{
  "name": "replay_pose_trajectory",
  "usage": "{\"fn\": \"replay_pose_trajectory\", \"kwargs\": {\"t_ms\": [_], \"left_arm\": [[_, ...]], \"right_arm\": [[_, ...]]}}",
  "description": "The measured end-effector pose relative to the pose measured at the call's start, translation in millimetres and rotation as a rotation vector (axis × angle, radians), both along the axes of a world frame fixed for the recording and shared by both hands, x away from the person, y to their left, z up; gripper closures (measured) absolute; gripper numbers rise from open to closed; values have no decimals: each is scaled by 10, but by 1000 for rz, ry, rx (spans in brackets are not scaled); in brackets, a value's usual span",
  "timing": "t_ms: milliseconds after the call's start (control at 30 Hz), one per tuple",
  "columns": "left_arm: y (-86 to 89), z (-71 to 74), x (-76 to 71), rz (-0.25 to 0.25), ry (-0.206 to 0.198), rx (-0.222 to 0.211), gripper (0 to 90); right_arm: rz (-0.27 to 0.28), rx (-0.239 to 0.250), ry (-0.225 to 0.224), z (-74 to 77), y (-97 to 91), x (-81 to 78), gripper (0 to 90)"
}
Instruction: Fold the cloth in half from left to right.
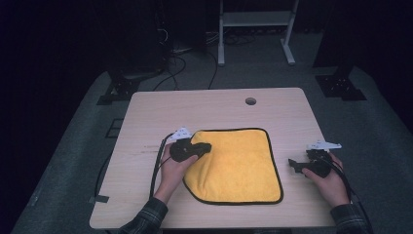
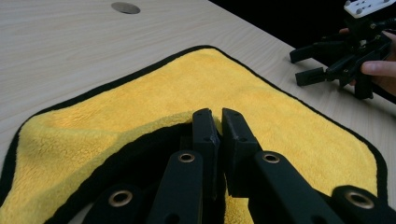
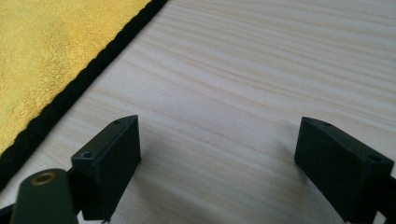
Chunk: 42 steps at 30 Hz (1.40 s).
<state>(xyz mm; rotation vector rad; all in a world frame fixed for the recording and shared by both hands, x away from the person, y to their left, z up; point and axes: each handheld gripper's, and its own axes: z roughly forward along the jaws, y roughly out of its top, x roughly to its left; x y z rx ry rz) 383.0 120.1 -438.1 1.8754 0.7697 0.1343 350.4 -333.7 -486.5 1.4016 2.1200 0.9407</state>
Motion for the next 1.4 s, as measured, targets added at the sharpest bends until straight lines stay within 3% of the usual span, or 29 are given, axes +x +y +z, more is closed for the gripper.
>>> {"fn": "replay_pose_trajectory", "kwargs": {"t_ms": [1400], "left_arm": [[-951,82,244,-168,-5,-30,845]], "right_arm": [[5,0,0,0,-2,3,131]]}}
